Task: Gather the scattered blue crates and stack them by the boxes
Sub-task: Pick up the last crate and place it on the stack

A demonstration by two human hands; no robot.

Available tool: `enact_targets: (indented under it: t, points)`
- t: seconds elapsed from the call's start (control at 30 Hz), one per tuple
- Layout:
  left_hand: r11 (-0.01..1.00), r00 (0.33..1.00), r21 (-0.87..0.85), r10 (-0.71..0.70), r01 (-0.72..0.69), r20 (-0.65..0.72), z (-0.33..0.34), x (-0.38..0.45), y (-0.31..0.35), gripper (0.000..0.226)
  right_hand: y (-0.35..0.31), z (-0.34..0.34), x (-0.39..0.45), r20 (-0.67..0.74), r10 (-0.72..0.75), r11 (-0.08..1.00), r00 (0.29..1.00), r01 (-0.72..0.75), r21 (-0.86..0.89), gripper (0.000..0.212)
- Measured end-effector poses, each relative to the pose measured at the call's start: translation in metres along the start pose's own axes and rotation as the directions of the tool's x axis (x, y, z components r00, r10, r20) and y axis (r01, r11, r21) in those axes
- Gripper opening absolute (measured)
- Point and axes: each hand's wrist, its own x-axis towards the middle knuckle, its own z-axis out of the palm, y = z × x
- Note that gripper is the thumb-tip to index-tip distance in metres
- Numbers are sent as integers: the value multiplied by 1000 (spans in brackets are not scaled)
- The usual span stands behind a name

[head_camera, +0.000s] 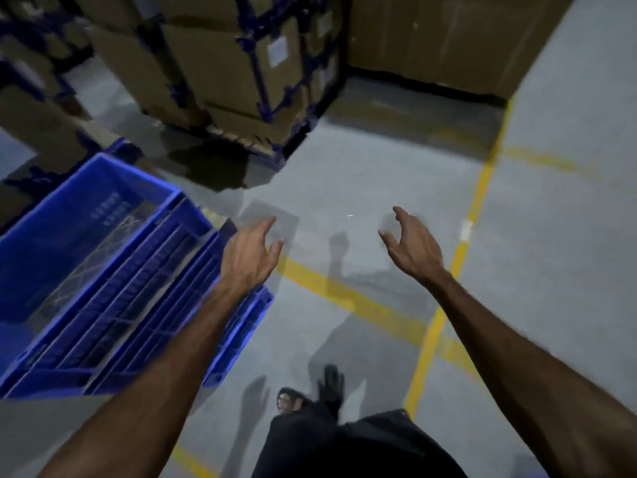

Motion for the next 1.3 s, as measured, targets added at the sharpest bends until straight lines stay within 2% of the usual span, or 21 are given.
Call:
enact_targets:
  t: [0.2, 0.37, 0.57, 0.83, 0.97, 1.13, 1.3]
  points:
    - [974, 968, -80, 219, -210, 123, 74, 8, 143, 57, 142, -72, -83, -136, 263, 965, 955, -260, 40, 68]
    - [896, 873, -145, 441, -419, 206, 131, 7, 264, 52, 232, -124, -174, -285, 473, 881, 834, -456, 127, 69]
    - [740, 681, -239, 672, -629, 290, 180, -11, 391, 53, 300, -151, -279, -384, 721, 689, 577, -659, 302, 65]
    - [513, 371, -356, 840, -781, 395, 239, -43, 506, 52, 336, -139, -380, -365, 904, 393, 221, -767, 507, 66]
    - [390, 196, -409, 876, -825, 440, 269, -54, 555, 52, 340, -131, -413, -355, 935, 251, 24, -752, 610, 65]
    - [224, -7, -461, 894, -859, 448, 293, -70, 608, 53, 337, -122, -441, -312, 924, 98, -221, -652, 752, 67]
    - [107, -149, -509, 887, -854, 436, 313, -93, 647, 52, 328, -122, -456, -308, 878, 38, -366, -589, 807, 64]
